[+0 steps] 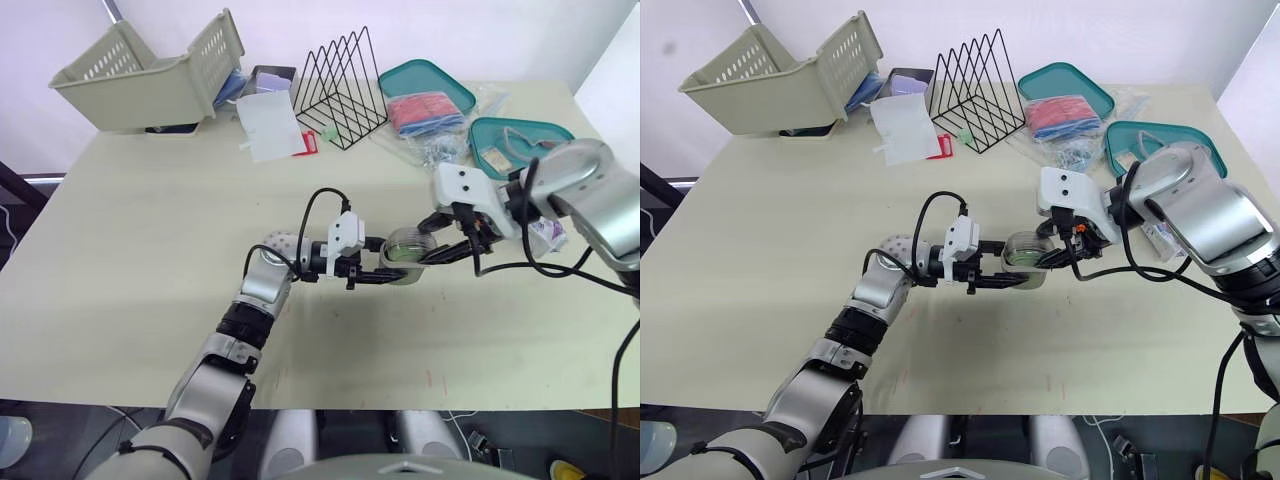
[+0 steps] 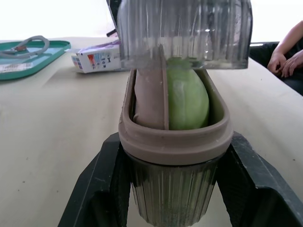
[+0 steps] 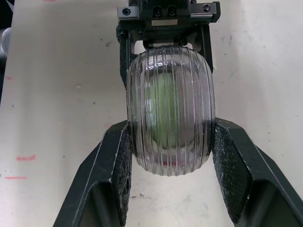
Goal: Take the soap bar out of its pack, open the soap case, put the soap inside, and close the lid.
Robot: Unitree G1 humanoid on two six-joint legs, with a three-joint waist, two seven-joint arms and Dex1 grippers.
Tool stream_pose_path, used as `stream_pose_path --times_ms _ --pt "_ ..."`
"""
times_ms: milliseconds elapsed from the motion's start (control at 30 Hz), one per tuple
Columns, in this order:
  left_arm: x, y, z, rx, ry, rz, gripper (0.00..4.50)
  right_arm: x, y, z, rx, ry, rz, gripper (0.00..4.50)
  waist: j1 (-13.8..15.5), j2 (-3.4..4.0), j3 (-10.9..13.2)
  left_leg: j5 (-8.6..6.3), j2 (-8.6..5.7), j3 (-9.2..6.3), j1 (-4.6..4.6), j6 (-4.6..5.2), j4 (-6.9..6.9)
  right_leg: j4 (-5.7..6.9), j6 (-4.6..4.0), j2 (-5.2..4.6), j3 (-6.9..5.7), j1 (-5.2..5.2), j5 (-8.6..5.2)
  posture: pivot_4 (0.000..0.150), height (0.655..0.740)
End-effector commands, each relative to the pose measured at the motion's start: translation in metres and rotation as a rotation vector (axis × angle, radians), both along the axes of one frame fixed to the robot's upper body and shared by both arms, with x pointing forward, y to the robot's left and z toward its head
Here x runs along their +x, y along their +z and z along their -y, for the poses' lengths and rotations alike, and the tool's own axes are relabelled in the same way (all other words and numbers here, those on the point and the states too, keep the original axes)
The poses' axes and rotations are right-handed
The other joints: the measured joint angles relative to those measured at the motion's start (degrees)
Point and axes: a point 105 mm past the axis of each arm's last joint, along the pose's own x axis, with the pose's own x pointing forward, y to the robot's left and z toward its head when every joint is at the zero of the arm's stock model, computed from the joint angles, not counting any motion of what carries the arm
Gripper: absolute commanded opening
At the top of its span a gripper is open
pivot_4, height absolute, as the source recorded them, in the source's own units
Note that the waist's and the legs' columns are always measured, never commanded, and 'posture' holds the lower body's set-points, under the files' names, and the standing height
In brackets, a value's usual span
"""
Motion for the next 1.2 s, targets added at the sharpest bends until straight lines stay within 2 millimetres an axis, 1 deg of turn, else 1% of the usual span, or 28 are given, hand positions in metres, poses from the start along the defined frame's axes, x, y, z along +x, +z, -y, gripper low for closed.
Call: stream_pose_path --times_ms 33,333,500,767,1000,1200 --pt "0.000 0.018 0.005 -0.044 -0.018 0.067 1.95 0.003 0.004 -0.001 -0.026 0.010 0.024 1.84 0.00 0.00 0.00 0.00 0.00 -0.01 0.00 0.00 0.00 0.00 0.00 0.00 0.00 0.00 0.00 0.150 0.7400" --pt "0.001 0.018 0.005 -0.047 -0.006 0.072 1.95 0.000 -0.002 -0.007 -0.056 0.033 -0.012 1.84 -0.04 0.00 0.00 0.00 0.00 -0.01 0.03 0.00 0.01 0.02 0.00 0.00 -0.01 0.01 0.00 0.150 0.7400" --pt "0.001 0.018 0.006 -0.047 -0.002 0.076 1.95 0.003 -0.009 -0.006 -0.093 0.025 -0.003 1.84 -0.04 0.00 -0.01 0.00 0.00 -0.01 0.05 0.00 0.02 0.03 0.00 0.00 -0.01 0.02 0.00 0.150 0.7400" --pt "0.002 0.017 0.005 -0.045 0.005 0.079 1.95 0.003 -0.013 -0.011 -0.124 0.023 0.010 1.84 -0.12 0.00 -0.01 0.01 0.02 0.01 0.14 -0.01 0.09 0.09 0.01 0.00 -0.01 0.06 0.01 0.150 0.7400" --pt "0.001 0.017 0.006 -0.048 0.004 0.079 1.95 0.009 -0.014 -0.010 -0.147 -0.017 0.027 1.84 -0.16 0.00 -0.03 0.01 0.02 0.02 0.16 -0.01 0.10 0.10 0.01 0.00 -0.02 0.08 0.01 0.150 0.7400" --pt "0.002 0.017 0.006 -0.047 0.006 0.081 1.95 0.009 -0.012 -0.010 -0.149 -0.019 0.030 1.84 -0.16 0.00 -0.03 0.01 0.02 0.02 0.16 -0.01 0.10 0.10 0.01 0.01 -0.02 0.08 0.02 0.150 0.7400"
